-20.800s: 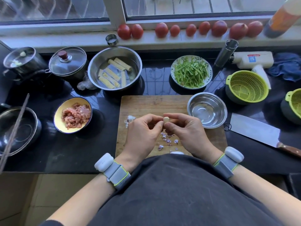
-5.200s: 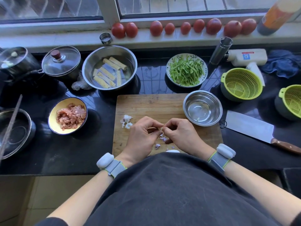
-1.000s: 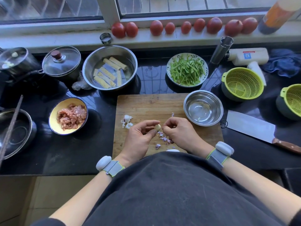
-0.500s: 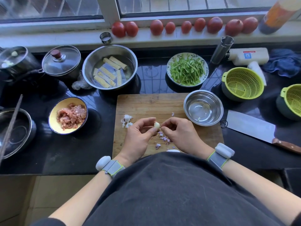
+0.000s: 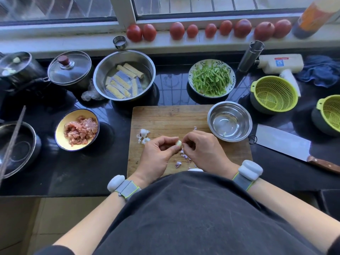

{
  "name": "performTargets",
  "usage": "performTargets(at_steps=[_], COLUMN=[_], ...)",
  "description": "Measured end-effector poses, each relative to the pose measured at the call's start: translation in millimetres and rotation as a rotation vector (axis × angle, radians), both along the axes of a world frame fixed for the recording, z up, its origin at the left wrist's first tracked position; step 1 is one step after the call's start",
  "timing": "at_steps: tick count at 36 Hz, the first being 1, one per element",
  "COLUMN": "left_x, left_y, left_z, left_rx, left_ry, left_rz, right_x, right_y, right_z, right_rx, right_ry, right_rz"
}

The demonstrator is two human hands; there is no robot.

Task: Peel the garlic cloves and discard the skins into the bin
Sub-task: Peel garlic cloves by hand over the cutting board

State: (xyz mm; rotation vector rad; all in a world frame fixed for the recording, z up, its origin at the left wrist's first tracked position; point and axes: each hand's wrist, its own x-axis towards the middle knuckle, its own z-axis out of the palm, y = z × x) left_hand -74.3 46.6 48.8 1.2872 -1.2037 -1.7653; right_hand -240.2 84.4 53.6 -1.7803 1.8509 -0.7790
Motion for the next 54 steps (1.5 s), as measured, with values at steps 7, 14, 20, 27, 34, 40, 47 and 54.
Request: performTargets(at_steps=[7,14,20,27,34,40,47,54], left_x=[-2.3,-5.7,-6.3,-4.0,-1.7,-2.3,-3.2,-4.0], left_y=[0.6,1.5,-0.2,0.0,-2.5,-4.1,-3.8,-3.2], left_z=[0.1,4.3,6.0,3.9,2.8,2.6,2.2,0.4], left_rx=[0.034,0.239,0.345,0.294,0.271,0.273,0.266,0.256], left_ry=[0.007,0.21,0.307,0.233,0.128,0.093,0.095,0.071], left_rz=[0.023,0.142,0.187,0.169,0.127,0.08,0.047,0.02], right_x=[-0.2,-1.7,-1.5,-3.5,-6.3,-5.7,-3.2,-1.9], right_y=[-1.6,-0.8,1.1,0.7,1.3,0.4,0.9,0.9], right_z=[1.9,-0.1,0.8,-0.3,-0.8,-3.3,-0.6,0.4], right_rx=[-0.062,-0.065,-0.088,-0.117,-0.137,-0.162,-0.182,-0.158], right_ry=[0.0,-0.059,-0.029,0.069,0.177,0.216,0.252,0.221], right_rz=[-0.01,-0.071,-0.029,0.065,0.132,0.108,0.101,0.069])
